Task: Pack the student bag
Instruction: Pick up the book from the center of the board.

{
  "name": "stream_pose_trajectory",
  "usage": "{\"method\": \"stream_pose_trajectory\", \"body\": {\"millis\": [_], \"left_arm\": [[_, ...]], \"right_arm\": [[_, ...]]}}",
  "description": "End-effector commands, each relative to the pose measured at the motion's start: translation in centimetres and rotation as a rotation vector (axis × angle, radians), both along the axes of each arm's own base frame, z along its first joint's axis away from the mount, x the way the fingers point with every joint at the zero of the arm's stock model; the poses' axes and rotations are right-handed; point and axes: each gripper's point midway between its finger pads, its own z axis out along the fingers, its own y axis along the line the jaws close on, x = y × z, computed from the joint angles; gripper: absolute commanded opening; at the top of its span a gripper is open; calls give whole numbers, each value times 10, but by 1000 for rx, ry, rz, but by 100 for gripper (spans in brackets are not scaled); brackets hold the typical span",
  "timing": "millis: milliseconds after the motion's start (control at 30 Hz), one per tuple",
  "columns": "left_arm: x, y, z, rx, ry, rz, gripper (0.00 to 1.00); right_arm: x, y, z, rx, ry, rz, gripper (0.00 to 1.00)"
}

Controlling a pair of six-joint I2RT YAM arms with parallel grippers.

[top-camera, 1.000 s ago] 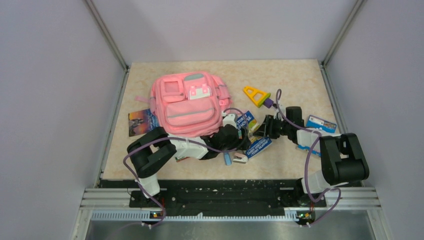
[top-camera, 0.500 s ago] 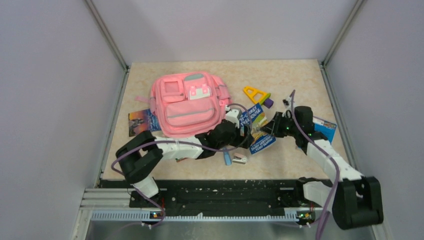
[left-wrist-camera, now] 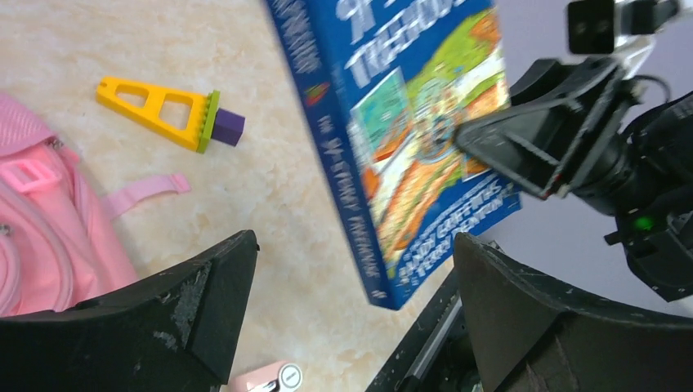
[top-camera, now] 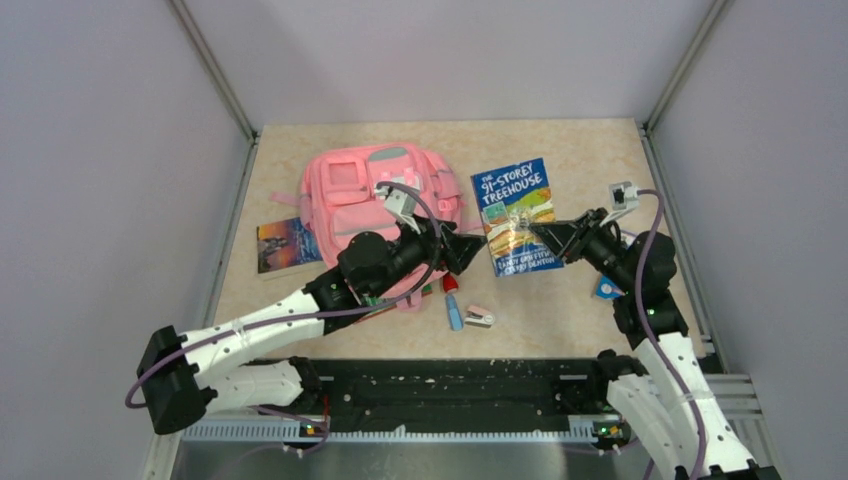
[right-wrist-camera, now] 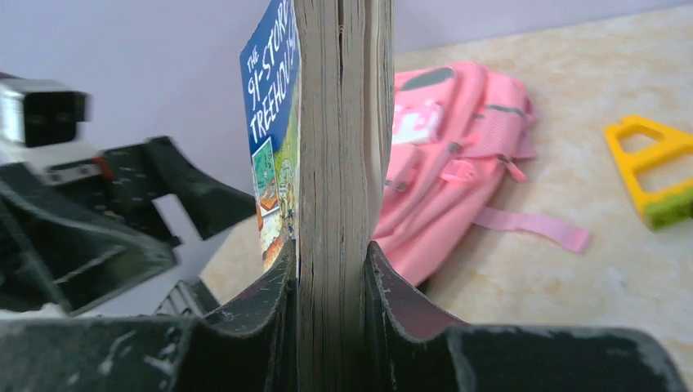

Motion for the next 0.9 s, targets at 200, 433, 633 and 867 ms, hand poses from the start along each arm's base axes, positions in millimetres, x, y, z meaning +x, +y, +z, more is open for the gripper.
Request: {"method": "stream_pose_trajectory", "body": {"millis": [200, 433, 633, 867], "left_arm": [[-37, -4, 28, -176, -34, -224, 95], [-45, -9, 54, -300, -102, -285, 74], [-48, -8, 59, -322, -157, -301, 11], [-64, 13, 42, -208, -229, -325, 0]], "right_arm": [[-52, 45, 93, 184, -310, 295, 0], [-59, 62, 86, 175, -316, 391, 0], [-48, 72, 60, 89, -237, 428, 18], [-26, 60, 42, -63, -184, 290, 93]]}}
